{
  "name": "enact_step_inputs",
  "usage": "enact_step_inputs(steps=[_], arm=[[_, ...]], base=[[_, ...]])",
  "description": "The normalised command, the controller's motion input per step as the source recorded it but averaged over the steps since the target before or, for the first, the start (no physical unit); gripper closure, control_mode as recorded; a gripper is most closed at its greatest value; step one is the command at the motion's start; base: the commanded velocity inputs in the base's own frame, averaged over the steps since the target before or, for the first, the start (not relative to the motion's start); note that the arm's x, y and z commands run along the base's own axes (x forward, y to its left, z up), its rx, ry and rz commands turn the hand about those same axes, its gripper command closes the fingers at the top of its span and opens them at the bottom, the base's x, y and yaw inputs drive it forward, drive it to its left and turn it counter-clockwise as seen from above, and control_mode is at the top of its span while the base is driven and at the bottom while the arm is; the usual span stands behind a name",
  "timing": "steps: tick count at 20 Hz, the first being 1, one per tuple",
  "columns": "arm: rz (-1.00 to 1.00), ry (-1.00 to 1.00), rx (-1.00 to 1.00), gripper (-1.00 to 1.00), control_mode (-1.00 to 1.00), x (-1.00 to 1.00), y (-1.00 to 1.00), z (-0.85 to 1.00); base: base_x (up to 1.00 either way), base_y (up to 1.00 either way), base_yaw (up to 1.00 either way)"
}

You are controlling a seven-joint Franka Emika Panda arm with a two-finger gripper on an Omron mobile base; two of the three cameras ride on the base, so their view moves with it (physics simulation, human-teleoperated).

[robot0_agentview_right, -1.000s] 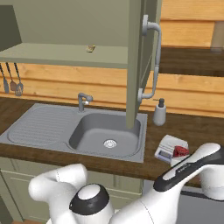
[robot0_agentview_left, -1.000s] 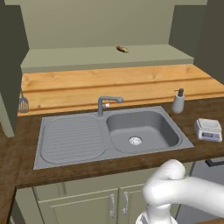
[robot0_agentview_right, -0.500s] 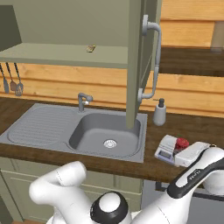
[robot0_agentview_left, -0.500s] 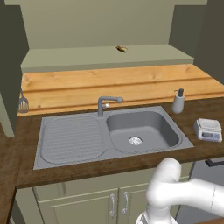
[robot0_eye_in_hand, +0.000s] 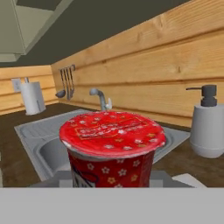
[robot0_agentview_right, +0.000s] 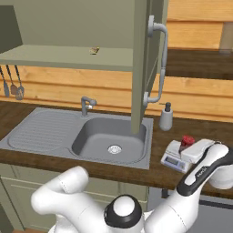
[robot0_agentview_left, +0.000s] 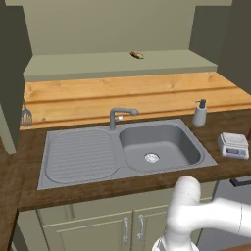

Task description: Pick the yogurt and place it on the digital scale for weighing, and close the cabinet.

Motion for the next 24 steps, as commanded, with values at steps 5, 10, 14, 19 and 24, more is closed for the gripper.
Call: enact_step_inputs(steps=[5,10,14,19,24], arm=[[0.00,0.00,0.00,1.00,-1.00,0.23,0.00,-0.20],[0.00,0.00,-0.01,1.00,-1.00,0.27,0.00,-0.23],[0.00,0.00,0.00,1.00,-1.00,0.20,0.00,-0.33],[0.00,0.00,0.00,1.00,-1.00,0.32,0.00,-0.22],[0.00,0.00,0.00,1.00,-1.00,0.45,0.00,-0.07]], base=[[0.00,0.00,0.00],[0.00,0.00,0.00],[0.00,0.00,0.00],[0.00,0.00,0.00],[0.00,0.00,0.00]])
